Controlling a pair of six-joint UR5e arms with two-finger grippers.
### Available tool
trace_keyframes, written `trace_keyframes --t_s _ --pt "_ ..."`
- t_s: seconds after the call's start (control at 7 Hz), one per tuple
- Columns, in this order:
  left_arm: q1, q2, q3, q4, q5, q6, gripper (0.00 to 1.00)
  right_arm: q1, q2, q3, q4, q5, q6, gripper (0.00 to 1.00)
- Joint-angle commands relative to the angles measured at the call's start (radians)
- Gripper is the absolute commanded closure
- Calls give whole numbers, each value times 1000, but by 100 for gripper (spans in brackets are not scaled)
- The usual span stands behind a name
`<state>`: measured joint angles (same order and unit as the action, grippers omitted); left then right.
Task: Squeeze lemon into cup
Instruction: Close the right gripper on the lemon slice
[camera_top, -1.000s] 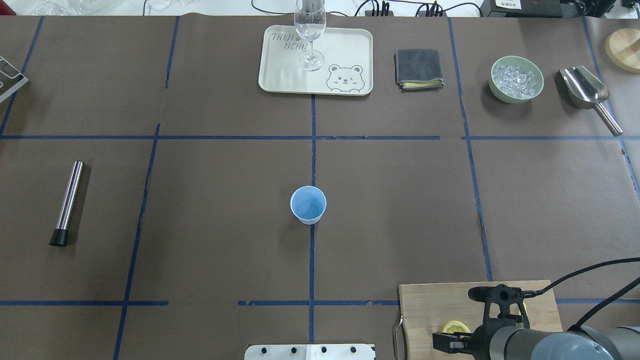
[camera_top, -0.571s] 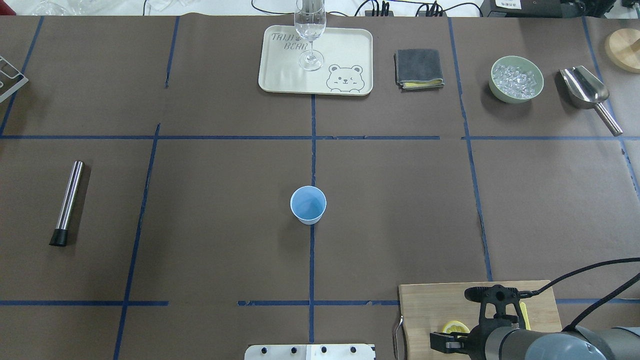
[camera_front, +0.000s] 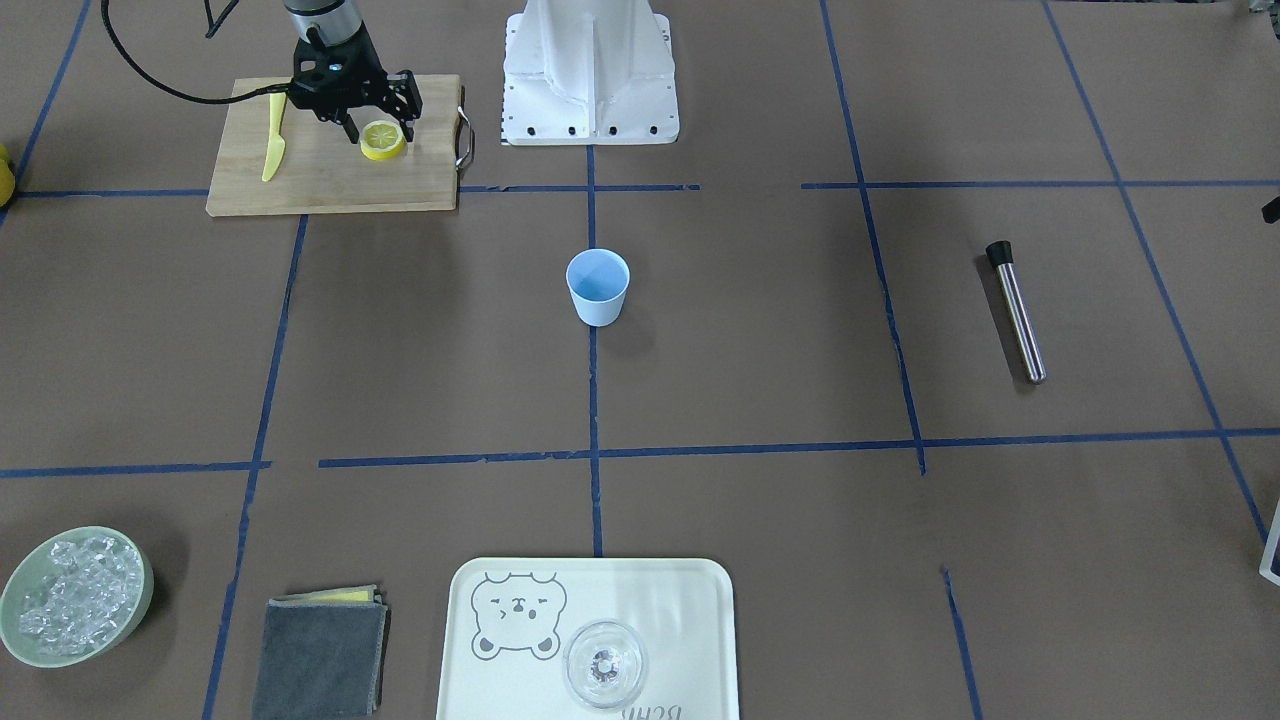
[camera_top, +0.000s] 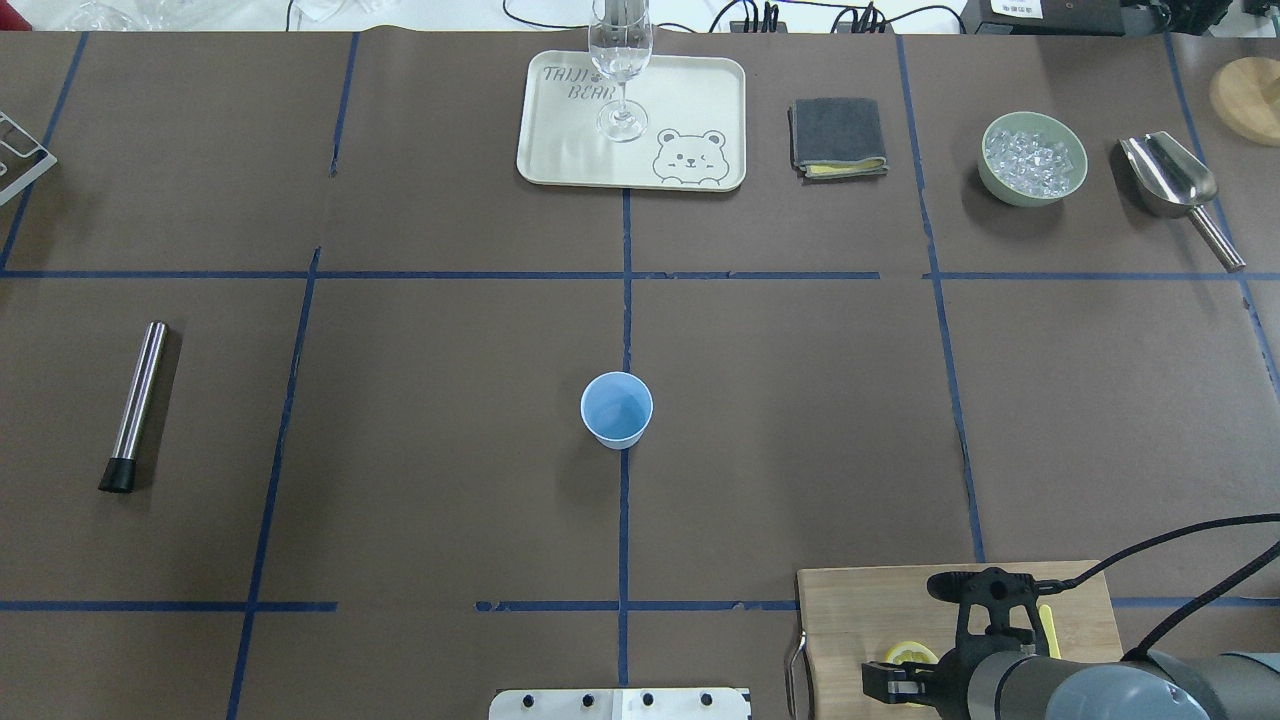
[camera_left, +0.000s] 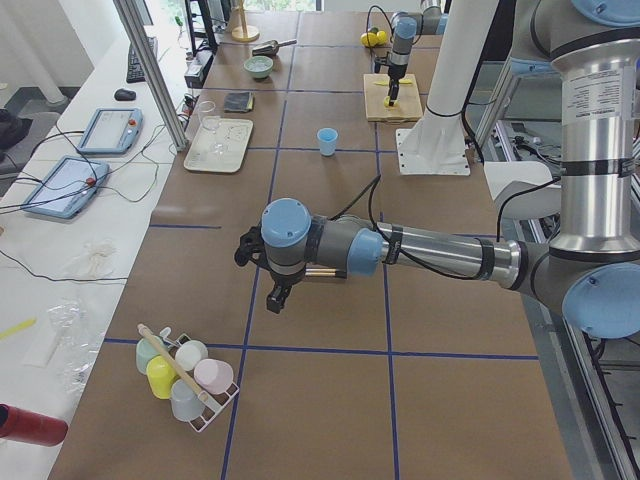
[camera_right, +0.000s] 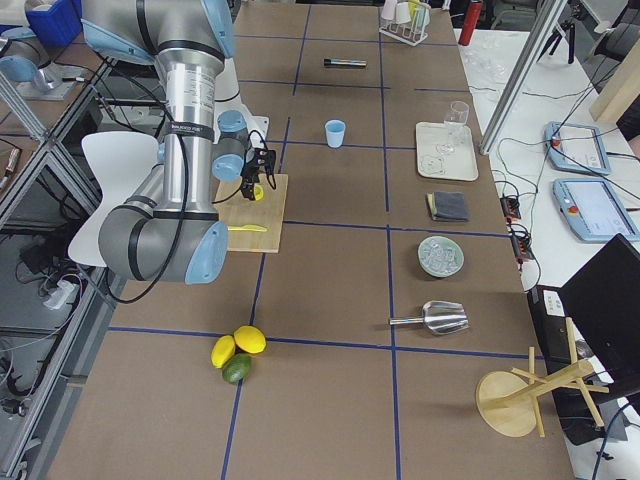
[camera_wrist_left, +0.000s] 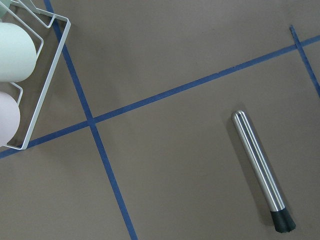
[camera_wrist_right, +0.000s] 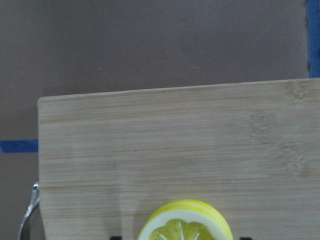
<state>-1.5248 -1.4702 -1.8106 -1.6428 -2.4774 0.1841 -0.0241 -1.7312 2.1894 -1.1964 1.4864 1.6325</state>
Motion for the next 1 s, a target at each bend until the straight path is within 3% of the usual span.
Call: trace_keyframes --t_s 0.0,0.29,0.86 --pt "0 1 1 0 0 0 0 1 -1 0 0 0 1 24" --pt "0 1 1 0 0 0 0 3 -2 0 0 0 3 35" --pt "-2 1 -1 0 0 0 0 32 -4 12 0 3 1 39"
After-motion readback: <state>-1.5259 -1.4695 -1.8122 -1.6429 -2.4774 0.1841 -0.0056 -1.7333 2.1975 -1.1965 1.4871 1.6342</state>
